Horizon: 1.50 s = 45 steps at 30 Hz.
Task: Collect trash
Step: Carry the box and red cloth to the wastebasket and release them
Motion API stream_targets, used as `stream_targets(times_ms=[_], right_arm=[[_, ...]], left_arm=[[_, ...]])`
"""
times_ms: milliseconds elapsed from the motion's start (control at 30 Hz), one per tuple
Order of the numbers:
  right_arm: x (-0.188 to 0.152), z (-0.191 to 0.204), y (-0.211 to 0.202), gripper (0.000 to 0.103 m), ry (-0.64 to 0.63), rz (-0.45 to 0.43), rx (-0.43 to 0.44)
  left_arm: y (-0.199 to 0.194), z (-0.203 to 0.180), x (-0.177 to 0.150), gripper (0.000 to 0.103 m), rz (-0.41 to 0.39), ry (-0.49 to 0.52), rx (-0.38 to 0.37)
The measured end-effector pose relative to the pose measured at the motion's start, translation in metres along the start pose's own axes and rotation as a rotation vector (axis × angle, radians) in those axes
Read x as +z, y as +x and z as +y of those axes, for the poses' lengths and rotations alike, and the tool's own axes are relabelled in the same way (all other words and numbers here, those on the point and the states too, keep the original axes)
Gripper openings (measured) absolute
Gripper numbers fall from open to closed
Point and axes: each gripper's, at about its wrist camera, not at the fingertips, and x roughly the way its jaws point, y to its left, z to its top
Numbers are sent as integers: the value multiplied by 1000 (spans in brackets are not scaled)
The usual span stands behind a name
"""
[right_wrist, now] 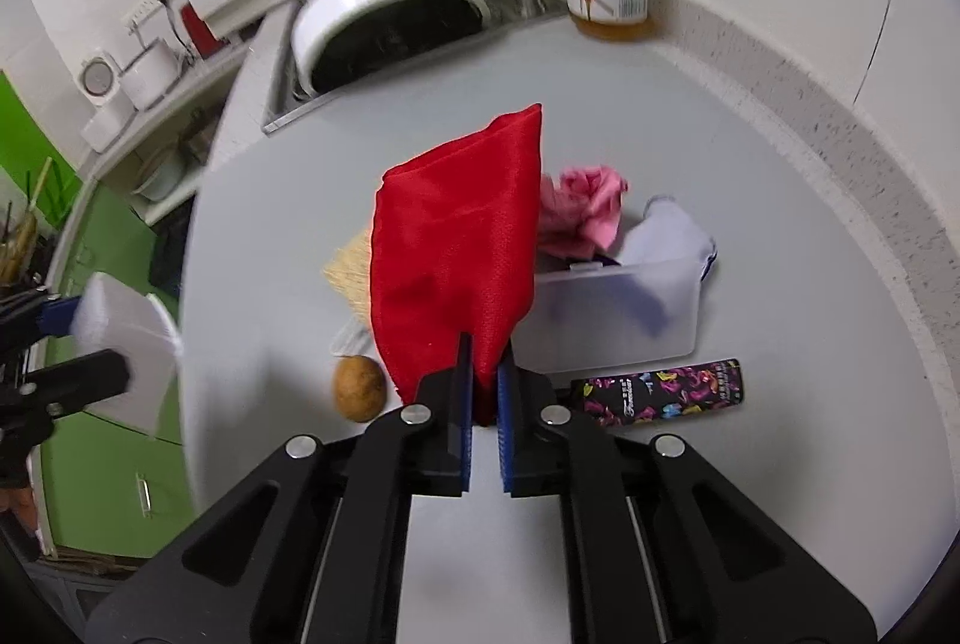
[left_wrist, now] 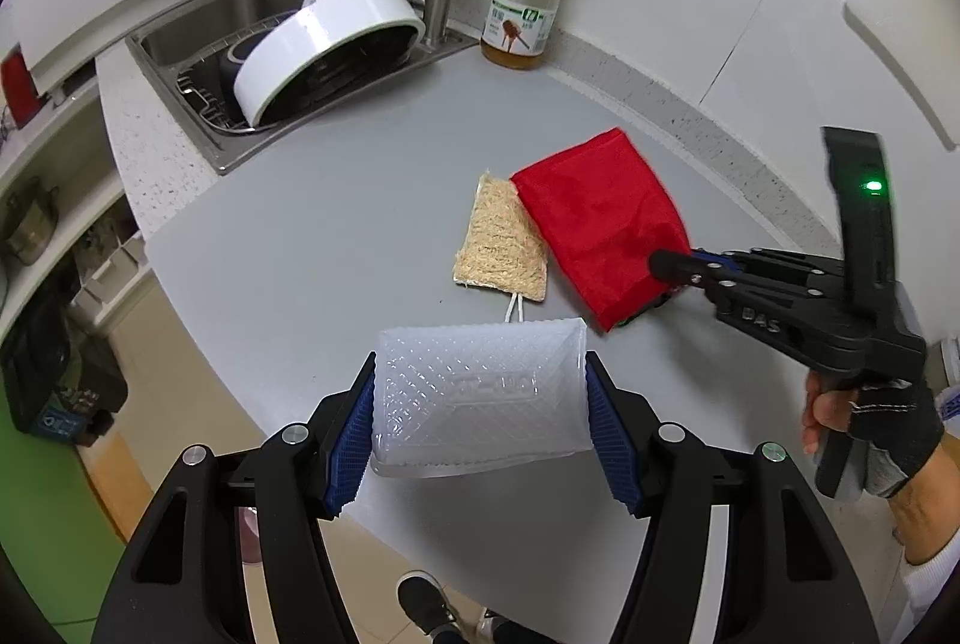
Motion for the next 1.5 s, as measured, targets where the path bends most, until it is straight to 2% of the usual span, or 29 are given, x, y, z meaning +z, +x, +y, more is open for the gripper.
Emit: stream_targets(times_ms=[233,467,767,967,1067,1233,1367,1500], right_arm=[[-1,42,-67,5,-119,-76,63],[-9,115,-98,5,-243,-112,160],[-18,251,-83,5,-385,-83,307],[-27,335,-46,5,-435,-24,340],[-32,363,-18,5,-449,18,332],[-44,395,46,5,-483,77,322],[-66,405,116,5,-534,97,310],[-100,407,200,5,-562,108,299]], left_arm=[[-42,6,-17,62,-49,-31,39],[-102,38,-55,62,-99,-104,135],[-184,124,-129,62,-139,-260,275],[-213,186,-173,62,-143,-342,309],[-210,211,-187,62,-136,-369,308],[-167,263,-215,62,-93,-426,318],[-109,306,-251,62,-67,-459,338],[-25,354,-296,62,-53,-491,333]])
